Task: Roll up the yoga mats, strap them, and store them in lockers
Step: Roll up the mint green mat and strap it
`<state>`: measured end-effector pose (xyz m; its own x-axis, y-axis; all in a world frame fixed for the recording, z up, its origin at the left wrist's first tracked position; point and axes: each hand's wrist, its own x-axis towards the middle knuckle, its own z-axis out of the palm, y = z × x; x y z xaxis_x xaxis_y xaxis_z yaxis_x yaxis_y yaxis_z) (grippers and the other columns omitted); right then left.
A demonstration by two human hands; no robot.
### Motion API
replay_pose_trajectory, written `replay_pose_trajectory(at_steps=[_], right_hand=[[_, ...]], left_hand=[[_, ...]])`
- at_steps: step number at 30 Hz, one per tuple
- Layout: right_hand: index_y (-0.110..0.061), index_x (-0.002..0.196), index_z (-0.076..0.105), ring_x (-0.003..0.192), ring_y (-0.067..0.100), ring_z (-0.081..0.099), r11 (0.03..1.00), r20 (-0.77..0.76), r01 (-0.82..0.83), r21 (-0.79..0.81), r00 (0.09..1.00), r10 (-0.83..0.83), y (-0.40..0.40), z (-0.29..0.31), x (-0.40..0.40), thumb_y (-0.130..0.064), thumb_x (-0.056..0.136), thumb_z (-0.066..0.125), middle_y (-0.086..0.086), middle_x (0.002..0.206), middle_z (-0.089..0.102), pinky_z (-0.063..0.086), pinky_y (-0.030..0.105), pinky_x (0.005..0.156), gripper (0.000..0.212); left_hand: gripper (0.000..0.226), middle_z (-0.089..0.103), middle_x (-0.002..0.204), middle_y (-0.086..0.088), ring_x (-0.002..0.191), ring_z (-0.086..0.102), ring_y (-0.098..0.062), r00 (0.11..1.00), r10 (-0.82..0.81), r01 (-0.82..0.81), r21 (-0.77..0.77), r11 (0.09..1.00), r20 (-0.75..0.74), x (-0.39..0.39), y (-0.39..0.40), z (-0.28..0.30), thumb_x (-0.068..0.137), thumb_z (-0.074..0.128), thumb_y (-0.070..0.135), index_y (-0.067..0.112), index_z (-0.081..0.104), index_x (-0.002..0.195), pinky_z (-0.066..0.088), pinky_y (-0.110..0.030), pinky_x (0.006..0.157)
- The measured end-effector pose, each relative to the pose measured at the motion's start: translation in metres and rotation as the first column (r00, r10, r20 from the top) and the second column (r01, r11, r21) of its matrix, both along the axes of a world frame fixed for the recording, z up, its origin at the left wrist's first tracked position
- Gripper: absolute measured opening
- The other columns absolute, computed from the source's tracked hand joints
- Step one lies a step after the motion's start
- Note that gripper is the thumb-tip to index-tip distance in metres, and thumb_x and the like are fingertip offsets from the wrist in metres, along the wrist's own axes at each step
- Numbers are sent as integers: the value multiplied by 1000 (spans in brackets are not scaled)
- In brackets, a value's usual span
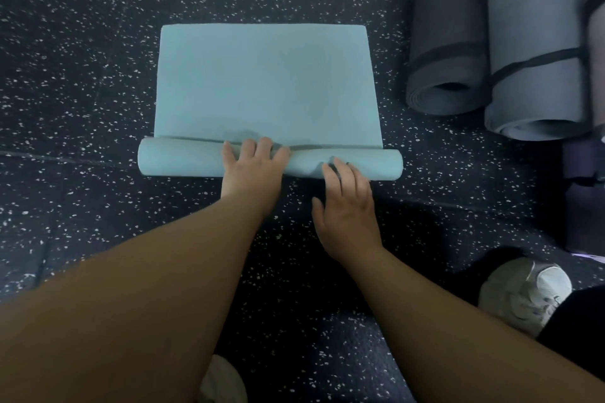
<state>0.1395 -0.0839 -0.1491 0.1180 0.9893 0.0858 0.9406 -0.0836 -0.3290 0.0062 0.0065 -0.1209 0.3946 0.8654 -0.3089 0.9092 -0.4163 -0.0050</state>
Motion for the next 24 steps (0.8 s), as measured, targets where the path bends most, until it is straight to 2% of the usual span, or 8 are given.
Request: replay_pose_trajectory(at_steps=[3,8,11,12,15,17,20,24], right_hand=[[-8,123,44,117,31,37,1000,55,2,26,998,-3,-8,0,-1,-30,81,40,16,128,55,40,47,102,48],[-13,84,53,83,26,42,998,141,29,54,989,-36,-24,10,1,-24,66,45,11,91,57,49,36,68,23],[-15,77,41,68,27,49,999,109,-11,41,994,7,-34,13,-1,-23,61,39,8,77,51,44,34,55,18],[-16,78,39,65,27,51,999,112,0,38,994,-5,-37,13,-3,-23,61,39,8,76,51,43,32,53,18],[-16,80,40,65,28,55,994,93,111,-22,990,-109,-44,13,-12,-13,57,65,8,74,54,45,32,50,33],[-15,81,46,66,27,57,984,73,161,-70,985,-156,-44,14,-18,-7,56,72,7,76,55,46,32,51,37],[-13,80,55,69,27,57,976,60,183,-121,982,-177,-42,18,-23,-10,58,70,6,78,57,48,33,56,27],[-13,77,59,70,26,57,981,66,160,-113,986,-153,-21,21,-21,-20,66,43,6,78,59,39,32,66,20]], left_hand=[[65,29,138,-5,129,28,-27,1000,18,-18,-37,999,-2,-4,-20,7,87,52,8,29,25,142,13,-58,112],[49,39,128,-7,122,36,-30,999,26,-22,-125,992,28,-7,-65,11,86,56,16,27,41,131,18,-61,108],[51,57,93,-8,87,58,-31,999,29,-27,-65,997,33,-10,-90,7,50,82,16,22,66,98,43,-65,85],[54,58,92,-9,86,59,-32,998,35,-31,-82,996,45,-12,-95,4,47,81,15,21,67,99,43,-64,85],[61,58,113,-12,113,48,-31,992,26,-18,-68,998,124,-15,-102,1,66,62,15,18,58,127,35,-63,97],[63,60,115,-11,117,43,-29,990,3,0,-26,1000,140,-19,-102,-4,67,45,18,18,51,130,39,-59,96],[63,58,125,-13,123,49,-31,987,-42,44,-5,999,158,-22,-105,-10,71,36,21,20,45,133,28,-52,100],[61,54,134,-14,127,49,-32,976,-75,59,80,995,203,-20,-102,-12,77,43,22,25,41,137,29,-52,102]])
